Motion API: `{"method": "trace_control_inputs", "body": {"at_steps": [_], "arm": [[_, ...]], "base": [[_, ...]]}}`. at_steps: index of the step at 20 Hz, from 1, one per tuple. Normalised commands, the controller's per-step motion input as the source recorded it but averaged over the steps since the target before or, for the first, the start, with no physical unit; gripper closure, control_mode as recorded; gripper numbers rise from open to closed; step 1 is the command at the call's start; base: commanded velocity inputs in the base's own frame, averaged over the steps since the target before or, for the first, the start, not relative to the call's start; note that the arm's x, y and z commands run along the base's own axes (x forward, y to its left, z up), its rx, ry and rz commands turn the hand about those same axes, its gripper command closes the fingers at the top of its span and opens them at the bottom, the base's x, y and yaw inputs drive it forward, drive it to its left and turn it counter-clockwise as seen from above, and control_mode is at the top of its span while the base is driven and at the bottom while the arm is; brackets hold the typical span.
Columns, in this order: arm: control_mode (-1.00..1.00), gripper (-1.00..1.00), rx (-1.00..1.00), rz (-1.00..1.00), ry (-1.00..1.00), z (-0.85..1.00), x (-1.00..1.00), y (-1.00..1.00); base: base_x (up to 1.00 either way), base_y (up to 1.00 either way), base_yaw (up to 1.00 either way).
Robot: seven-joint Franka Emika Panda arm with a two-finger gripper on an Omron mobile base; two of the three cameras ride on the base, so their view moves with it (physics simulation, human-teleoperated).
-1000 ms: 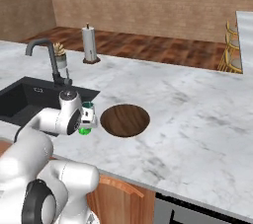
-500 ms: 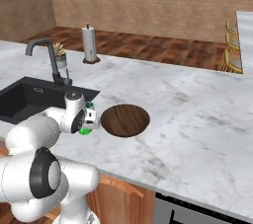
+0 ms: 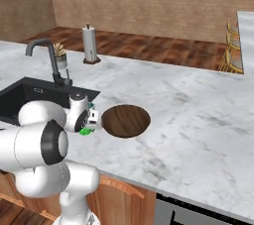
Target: Clear the mugs and bowl far away from the sink.
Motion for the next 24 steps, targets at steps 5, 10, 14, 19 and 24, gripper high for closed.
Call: {"method": "trace_control_inputs", "body": {"at_steps": [5, 10, 14, 19, 24], "arm": [[-1.00, -1.00, 0.00, 0.00, 0.03, -0.19, 0.33, 0.08], [-1.00, 1.00, 0.00, 0.00, 0.03, -0.15, 0.19, 0.12], [-1.00, 1.00, 0.00, 0.00, 0.00, -0.13, 0.01, 0.00], [-1.00, 1.00, 0.00, 0.00, 0.03, -0.32, -0.29, 0.00], [-1.00, 1.00, -0.01, 0.00, 0.09, -0.92, -0.40, 0.01]], "base": [[0.00, 0.00, 0.00], [0.00, 0.00, 0.00], [0.00, 0.00, 0.00], [0.00, 0.00, 0.00], [0.00, 0.00, 0.00]]}}
